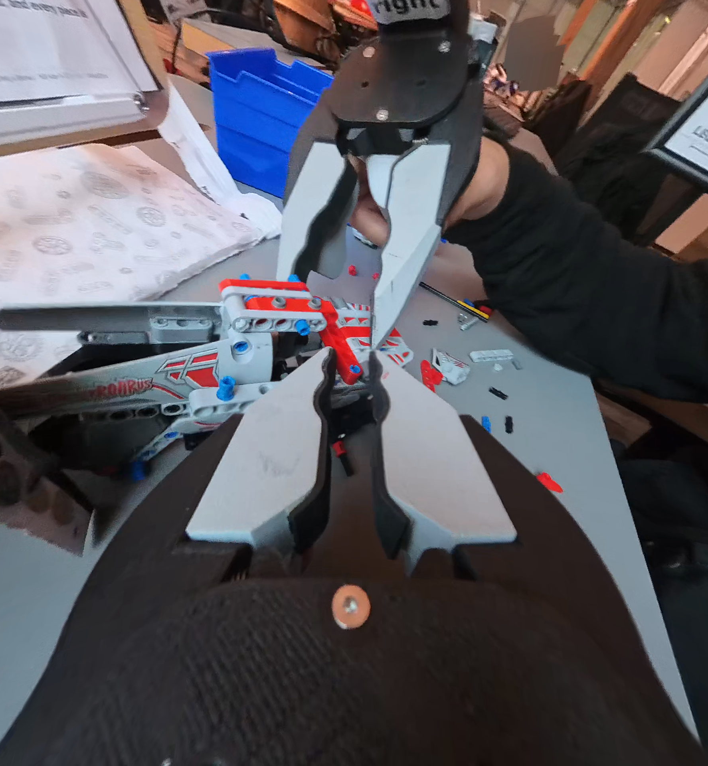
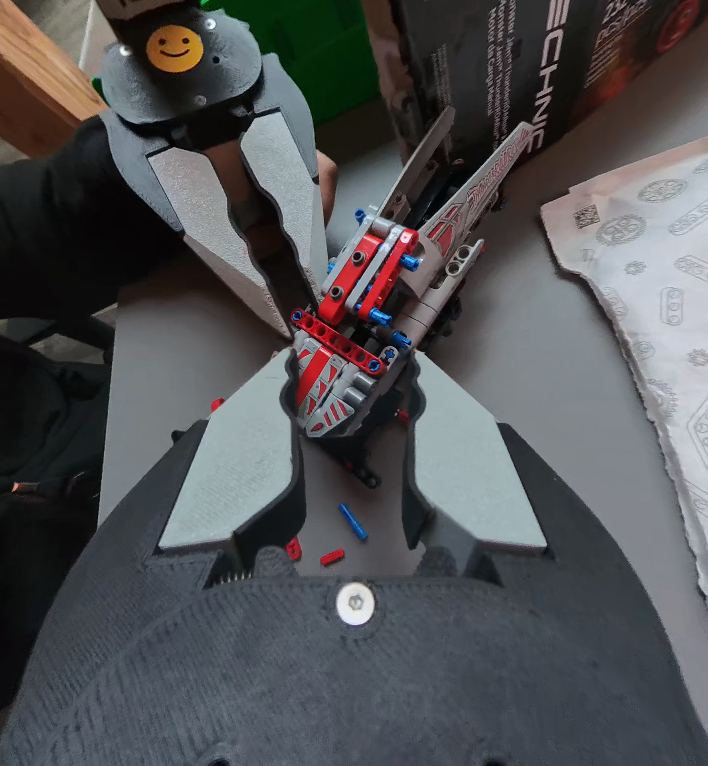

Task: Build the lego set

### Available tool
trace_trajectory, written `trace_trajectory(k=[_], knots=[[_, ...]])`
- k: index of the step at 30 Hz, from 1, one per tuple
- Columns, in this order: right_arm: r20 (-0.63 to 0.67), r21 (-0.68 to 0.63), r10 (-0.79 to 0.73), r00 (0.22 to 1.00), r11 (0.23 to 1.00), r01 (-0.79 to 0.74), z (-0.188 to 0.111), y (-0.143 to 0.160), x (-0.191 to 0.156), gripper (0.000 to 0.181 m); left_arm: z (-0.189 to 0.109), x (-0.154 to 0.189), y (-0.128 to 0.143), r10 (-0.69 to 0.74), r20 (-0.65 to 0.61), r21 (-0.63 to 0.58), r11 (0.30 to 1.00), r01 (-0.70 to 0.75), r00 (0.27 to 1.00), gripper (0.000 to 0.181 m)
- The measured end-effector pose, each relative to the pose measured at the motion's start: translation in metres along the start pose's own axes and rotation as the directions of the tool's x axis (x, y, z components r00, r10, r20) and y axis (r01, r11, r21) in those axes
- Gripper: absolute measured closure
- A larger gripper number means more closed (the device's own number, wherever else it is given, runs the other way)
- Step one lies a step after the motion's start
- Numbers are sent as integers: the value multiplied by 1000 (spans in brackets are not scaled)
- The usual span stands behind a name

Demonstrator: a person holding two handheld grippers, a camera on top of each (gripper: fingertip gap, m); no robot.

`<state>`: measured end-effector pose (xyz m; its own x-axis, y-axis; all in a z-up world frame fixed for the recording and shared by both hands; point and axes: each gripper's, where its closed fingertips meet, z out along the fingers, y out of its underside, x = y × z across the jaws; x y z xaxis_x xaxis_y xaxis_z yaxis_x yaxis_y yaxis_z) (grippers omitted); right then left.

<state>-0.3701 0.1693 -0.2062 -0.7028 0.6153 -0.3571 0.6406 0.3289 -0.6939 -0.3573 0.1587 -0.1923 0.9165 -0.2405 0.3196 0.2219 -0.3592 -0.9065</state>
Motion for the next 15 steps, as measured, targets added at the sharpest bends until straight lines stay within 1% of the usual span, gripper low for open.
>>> trace_trajectory(k=[2, 3, 4, 5, 6, 9, 11, 13, 15], knots=[[2, -1, 0, 1000, 1000, 0, -1, 1, 0, 133, -3, 8, 0, 68, -27, -26, 997, -69, 997, 159], [-2, -7, 7, 1000, 1000, -7, -2, 2, 0, 133, -7, 11, -1, 118, -31, -32, 992, -119, 992, 163], [-8, -16, 12, 1000, 1000, -12, -4, 3, 0, 133, -12, 12, -4, 160, -24, -23, 987, -161, 987, 176], [-19, -22, 9, 1000, 1000, -9, -7, 4, 1, 134, -17, 7, -9, 173, 10, 9, 985, -173, 985, 179], [-34, -18, 1, 999, 1000, -2, -11, 3, 1, 138, -23, -3, -15, 156, 56, 41, 987, -158, 986, 181], [-46, 20, -1, 999, 1000, 1, -19, -5, 1, 134, -38, -25, -25, 92, 146, 99, 989, -107, 985, 181], [-47, 20, 9, 999, 1000, -8, -19, -7, -1, 130, -44, -30, -31, 98, 187, 127, 984, -124, 977, 181], [-86, 9, 14, 996, 1000, -13, -16, -4, 1, 128, -47, -40, -29, 101, 255, 109, 985, -132, 962, 181], [-141, 5, 27, 990, 1000, -27, -12, 3, 2, 121, -45, -49, -21, 101, 302, 54, 991, -123, 948, 177]])
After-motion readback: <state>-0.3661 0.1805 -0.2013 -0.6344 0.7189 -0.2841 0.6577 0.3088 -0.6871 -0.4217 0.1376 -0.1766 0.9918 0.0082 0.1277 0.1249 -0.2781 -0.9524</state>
